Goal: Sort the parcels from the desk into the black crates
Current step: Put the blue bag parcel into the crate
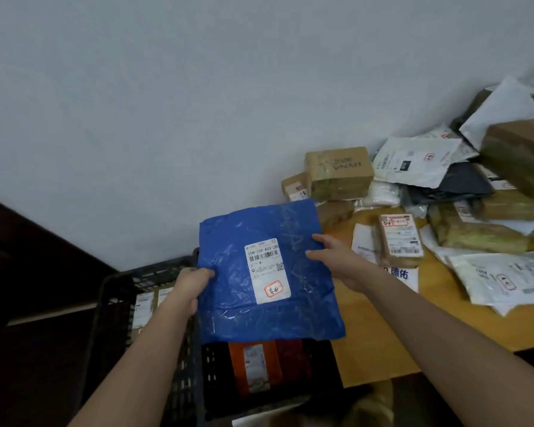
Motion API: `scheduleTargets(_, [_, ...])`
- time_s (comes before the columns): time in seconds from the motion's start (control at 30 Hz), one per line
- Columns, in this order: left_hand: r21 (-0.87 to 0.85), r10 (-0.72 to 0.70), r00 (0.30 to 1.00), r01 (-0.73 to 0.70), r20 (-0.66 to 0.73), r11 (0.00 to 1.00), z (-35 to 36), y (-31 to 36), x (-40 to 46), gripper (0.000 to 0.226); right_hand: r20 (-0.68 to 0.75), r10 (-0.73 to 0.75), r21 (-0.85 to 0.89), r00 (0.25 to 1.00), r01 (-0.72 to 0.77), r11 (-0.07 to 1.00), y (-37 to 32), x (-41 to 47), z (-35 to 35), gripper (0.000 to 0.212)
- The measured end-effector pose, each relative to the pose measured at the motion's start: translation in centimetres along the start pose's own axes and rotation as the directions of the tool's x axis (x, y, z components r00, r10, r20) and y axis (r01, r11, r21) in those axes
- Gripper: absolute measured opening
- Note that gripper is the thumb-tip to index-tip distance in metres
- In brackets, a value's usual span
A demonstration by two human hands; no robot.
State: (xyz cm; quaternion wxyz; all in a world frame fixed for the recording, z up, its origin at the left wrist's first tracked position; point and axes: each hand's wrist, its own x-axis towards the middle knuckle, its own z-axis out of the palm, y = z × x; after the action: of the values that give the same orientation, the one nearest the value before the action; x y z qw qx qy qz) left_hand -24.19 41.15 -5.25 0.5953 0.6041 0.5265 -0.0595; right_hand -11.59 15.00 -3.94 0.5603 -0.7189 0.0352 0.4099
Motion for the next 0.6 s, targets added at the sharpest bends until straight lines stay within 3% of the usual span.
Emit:
scheduleTargets(0.07, [0.004, -0.034, 0.999, 0.034, -0.012, 0.999, -1.4, -1.6, 1.1, 0.028, -0.003, 0.016, -0.038, 1.0, -0.016, 0.999, 1.8, 0.2, 2.6, 0.062])
scheduleTargets(0.27, [0.069, -0.109, 0.993, 0.111, -0.038, 0.991, -2.1, -7.4, 4.5, 0.038, -0.016, -0.024, -0.525, 1.0, 0.012, 0.851, 7.8, 2.0, 8.8, 0.064])
scheduleTargets(0.37, [0.097, -0.116, 0.99, 0.123, -0.076, 0.988, -1.3, -11.3, 6.1, 0.038, 0.032, 0.023, -0.601, 0.999, 0.0, 0.799, 11.4, 4.0, 11.2, 0.055])
scheduleTargets(0.43, [0.106, -0.129, 0.988, 0.138, -0.086, 0.985, -0.8, -13.7, 7.2, 0.03, 0.025, 0.075, -0.63, 0.997, -0.043, 0.776, 14.2, 5.7, 12.2, 0.063])
scheduleTargets(0.53, [0.115, -0.126, 0.991, 0.13, -0.042, 0.985, 0.0, -17.2, 9.4, 0.013, 0.013, 0.128, -0.654, 0.992, -0.088, 0.751, 18.1, 8.0, 12.9, 0.064])
scheduleTargets(0.6, [0.139, -0.115, 0.993, 0.115, -0.009, 0.984, 0.9, -19.3, 11.0, 0.015, 0.013, 0.14, -0.65, 0.99, -0.098, 0.754, 20.5, 9.3, 12.9, 0.055])
